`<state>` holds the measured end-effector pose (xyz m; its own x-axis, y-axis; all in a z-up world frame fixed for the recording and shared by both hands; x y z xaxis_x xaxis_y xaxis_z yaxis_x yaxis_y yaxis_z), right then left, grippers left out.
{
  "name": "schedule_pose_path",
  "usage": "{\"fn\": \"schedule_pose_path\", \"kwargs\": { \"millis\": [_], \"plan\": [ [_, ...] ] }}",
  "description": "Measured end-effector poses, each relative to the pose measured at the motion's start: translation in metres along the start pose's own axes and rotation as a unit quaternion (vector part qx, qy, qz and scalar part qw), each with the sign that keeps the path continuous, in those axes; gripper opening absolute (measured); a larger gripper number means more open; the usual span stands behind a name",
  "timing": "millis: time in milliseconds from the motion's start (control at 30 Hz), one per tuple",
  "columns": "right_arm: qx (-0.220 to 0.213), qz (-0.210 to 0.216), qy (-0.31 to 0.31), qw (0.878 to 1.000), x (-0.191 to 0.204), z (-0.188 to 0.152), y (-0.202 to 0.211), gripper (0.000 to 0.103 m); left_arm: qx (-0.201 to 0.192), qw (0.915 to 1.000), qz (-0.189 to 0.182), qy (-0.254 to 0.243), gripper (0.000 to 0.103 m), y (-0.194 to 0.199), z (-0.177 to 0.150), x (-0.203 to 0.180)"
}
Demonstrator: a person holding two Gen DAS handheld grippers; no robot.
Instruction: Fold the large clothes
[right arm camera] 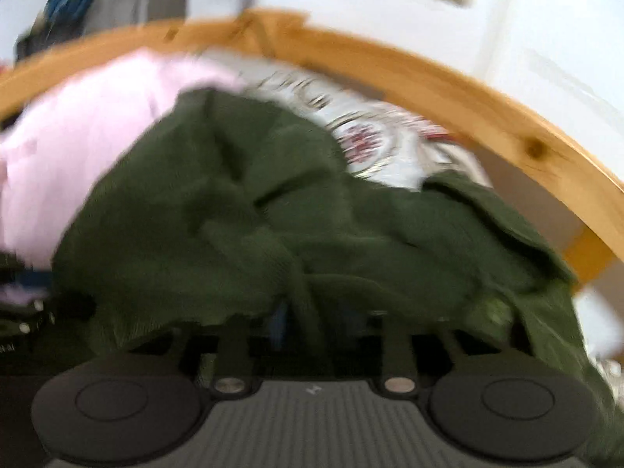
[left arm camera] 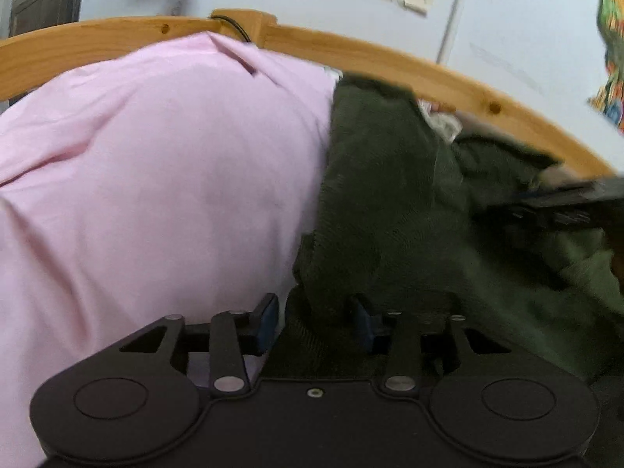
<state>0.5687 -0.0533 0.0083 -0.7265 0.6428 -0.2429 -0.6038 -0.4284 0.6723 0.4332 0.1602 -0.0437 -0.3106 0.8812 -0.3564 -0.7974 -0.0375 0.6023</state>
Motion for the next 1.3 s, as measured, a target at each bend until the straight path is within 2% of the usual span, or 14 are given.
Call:
{"fn": "schedule_pose_path", "kwargs": {
  "millis": [100, 167, 267, 367, 567, 633, 667, 767, 867, 967, 1067, 1133, 1233, 1300],
  "plan": [
    [-0.038, 0.012, -0.021, 0.999, -0.015, -0.012, 0.055, 0.091, -0.038, 0.9991, -0.017, -0.008, 0.072, 0.018, 0.013, -0.001],
    [-0.046, 0.016, -0.041, 0.998, -0.023, -0.028, 0.088, 0.101, -0.065, 0.9973, -0.025, -0.024, 0.077, 0.020, 0.029, -0.008],
    [-0.046, 0.026, -0.067, 0.996, -0.030, -0.054, 0.117, 0.103, -0.085, 0.9956, -0.007, -0.039, 0.081, 0.006, 0.059, -0.020],
    [-0.034, 0.003, -0.092, 0.995, -0.028, -0.092, 0.133, 0.103, -0.085, 0.9952, 0.021, -0.043, 0.081, -0.021, 0.082, -0.026],
    [-0.008, -0.002, -0.147, 0.989, -0.022, -0.140, 0.109, 0.103, -0.086, 0.9933, 0.059, -0.049, 0.081, -0.054, 0.097, -0.030],
    [0.010, 0.012, -0.161, 0.987, -0.024, -0.148, 0.099, 0.085, -0.086, 0.9904, 0.078, -0.075, 0.081, -0.060, 0.095, -0.036],
    [0.014, 0.011, -0.171, 0.985, -0.027, -0.149, 0.096, 0.051, -0.087, 0.9884, 0.087, -0.089, 0.081, -0.061, 0.093, -0.038],
    [0.013, -0.013, -0.152, 0.988, -0.031, -0.140, 0.107, 0.021, -0.091, 0.9868, 0.091, -0.098, 0.081, -0.059, 0.091, -0.040],
    [0.001, -0.047, -0.107, 0.993, -0.032, -0.121, 0.128, 0.019, -0.092, 0.9895, 0.081, -0.077, 0.080, -0.054, 0.095, -0.037],
    [-0.009, -0.087, -0.064, 0.994, -0.045, -0.101, 0.149, 0.019, -0.098, 0.9883, 0.083, -0.082, 0.080, -0.056, 0.097, -0.039],
    [0.027, -0.113, -0.073, 0.991, -0.072, -0.104, 0.137, 0.019, -0.099, 0.9861, 0.095, -0.094, 0.084, -0.064, 0.097, -0.043],
    [0.068, -0.109, -0.096, 0.987, -0.088, -0.121, 0.113, 0.020, -0.097, 0.9830, 0.108, -0.112, 0.087, -0.070, 0.097, -0.048],
    [0.094, -0.128, -0.084, 0.984, -0.090, -0.139, 0.091, 0.029, -0.106, 0.9821, 0.097, -0.123, 0.086, -0.067, 0.100, -0.051],
    [0.069, -0.133, -0.113, 0.982, -0.092, -0.140, 0.096, 0.050, -0.110, 0.9868, 0.053, -0.106, 0.086, -0.055, 0.104, -0.046]
  ]
}}
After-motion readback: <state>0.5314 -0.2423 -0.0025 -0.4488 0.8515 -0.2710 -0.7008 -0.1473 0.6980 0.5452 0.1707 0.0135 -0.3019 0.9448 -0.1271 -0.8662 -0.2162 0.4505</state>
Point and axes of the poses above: each gripper's, at about its wrist camera, not at the fingertips, and y roughly against the way its jaws point, x to its left, z to its top, the point moved 2 cm from there along -y, roughly the way its jaws point, and after that the axes turned 11 degrees about y, right-handed, at the moved point
